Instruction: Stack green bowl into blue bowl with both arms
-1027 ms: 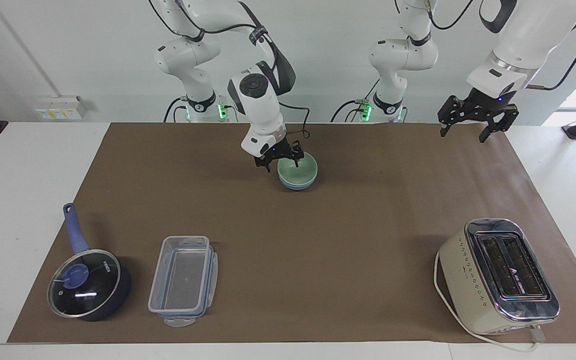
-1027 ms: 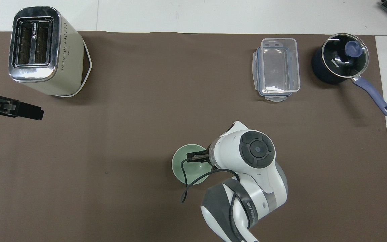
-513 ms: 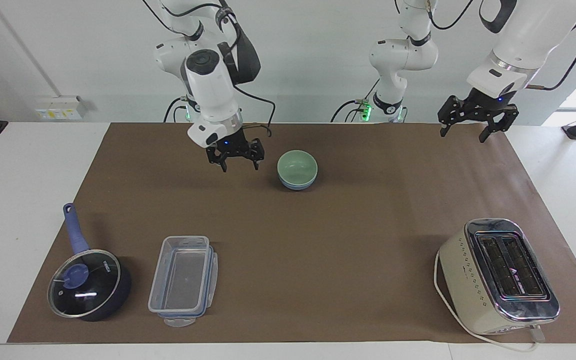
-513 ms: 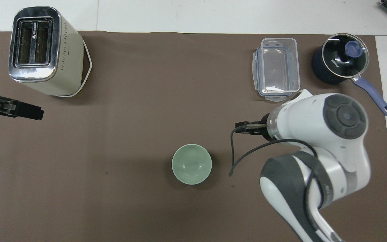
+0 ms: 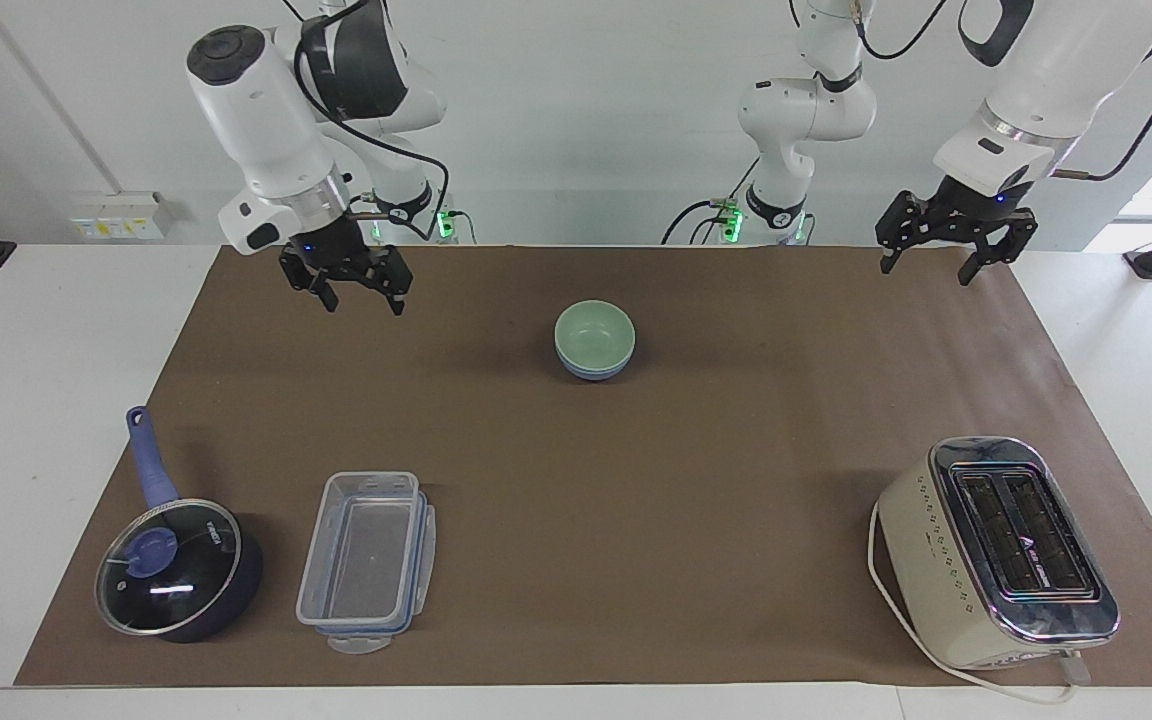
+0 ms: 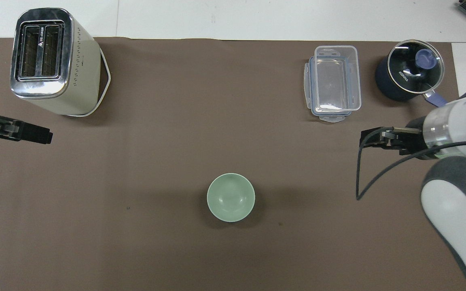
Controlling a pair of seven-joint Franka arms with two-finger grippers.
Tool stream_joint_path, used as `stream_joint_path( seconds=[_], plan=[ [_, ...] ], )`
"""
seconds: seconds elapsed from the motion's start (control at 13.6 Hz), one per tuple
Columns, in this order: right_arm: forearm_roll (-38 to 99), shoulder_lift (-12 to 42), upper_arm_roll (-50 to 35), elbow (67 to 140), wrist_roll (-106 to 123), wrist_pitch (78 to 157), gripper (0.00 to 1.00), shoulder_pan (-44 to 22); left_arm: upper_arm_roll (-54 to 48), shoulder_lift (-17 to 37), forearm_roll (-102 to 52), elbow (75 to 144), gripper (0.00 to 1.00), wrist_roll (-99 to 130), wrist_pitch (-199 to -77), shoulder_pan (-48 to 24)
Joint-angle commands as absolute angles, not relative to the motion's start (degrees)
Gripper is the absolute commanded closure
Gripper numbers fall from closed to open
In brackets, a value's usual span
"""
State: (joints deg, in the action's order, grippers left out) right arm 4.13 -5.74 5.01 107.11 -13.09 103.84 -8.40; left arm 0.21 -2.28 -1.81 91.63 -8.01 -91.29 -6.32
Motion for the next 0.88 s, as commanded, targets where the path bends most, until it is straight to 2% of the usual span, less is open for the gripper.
stream_joint_path(
  seconds=[0.0,0.22,0.44,0.81],
  plan=[
    [0.1,-7.0,4.4,103.8,-9.0,100.1,0.0,-4.3,-0.2,-1.7,-1.4,90.3,0.0,-8.5,-89.9,-5.5],
    [-0.9,-6.4,4.4,96.9,-5.7,94.9,0.0,-1.9,-0.2,-1.7,-1.4,90.3,0.0,-8.5,-89.9,-5.6],
    [-1.3,-3.4,4.2,88.8,-5.7,87.7,0.0,-1.5,-0.2,-1.7,-1.4,90.3,0.0,-8.5,-89.9,-5.5],
    [-1.0,-3.6,4.3,88.9,-4.1,88.3,0.0,-1.8,-0.3,-1.7,-1.3,90.3,0.0,-8.3,-90.6,-5.5]
  ],
)
